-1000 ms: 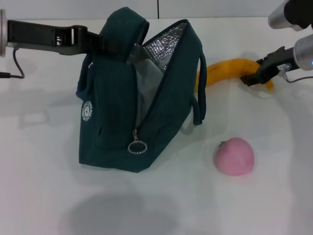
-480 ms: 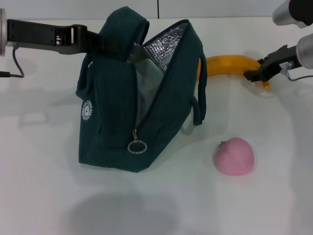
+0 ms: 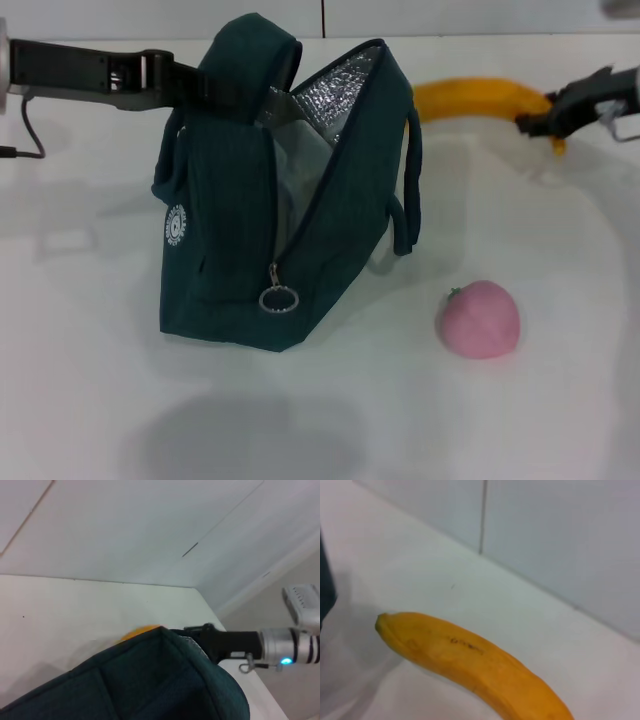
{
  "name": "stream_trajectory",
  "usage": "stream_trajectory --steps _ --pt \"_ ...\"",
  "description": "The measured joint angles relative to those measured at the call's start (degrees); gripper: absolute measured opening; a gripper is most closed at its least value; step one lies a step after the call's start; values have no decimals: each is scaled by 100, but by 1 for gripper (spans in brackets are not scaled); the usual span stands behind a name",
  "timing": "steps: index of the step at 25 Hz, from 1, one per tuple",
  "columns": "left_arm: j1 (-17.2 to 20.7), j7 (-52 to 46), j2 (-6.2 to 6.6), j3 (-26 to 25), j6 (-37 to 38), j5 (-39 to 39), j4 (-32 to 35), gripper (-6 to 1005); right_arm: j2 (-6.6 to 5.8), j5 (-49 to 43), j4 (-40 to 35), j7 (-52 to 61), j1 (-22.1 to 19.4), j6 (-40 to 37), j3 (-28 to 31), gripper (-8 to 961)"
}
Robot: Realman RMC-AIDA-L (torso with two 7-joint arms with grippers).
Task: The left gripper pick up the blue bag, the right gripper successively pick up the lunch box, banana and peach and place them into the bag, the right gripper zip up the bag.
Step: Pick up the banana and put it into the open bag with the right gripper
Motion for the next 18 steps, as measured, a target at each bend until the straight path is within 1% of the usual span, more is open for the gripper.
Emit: stream_trajectory --steps 3,5,9,10,15,18 --pt "6 -3 8 -2 0 0 1 36 -5 6 -427 1 -173 -222 331 455" --pt "6 -7 14 -4 0 -7 -11 36 -1 16 -858 2 -315 -485 574 456" --pt "15 -10 17 -25 -1 -33 -14 36 13 133 -1768 2 -552 -978 734 458" --pt "19 -12 17 -29 -1 -35 -14 36 1 178 -2140 2 -606 -1226 735 458" --pt "25 -27 4 -41 -1 -107 -19 36 -42 199 -2911 2 -617 -1862 721 461" --pt "30 -33 -13 -43 0 -138 -28 36 -41 198 -3351 -18 -513 -2302 663 463"
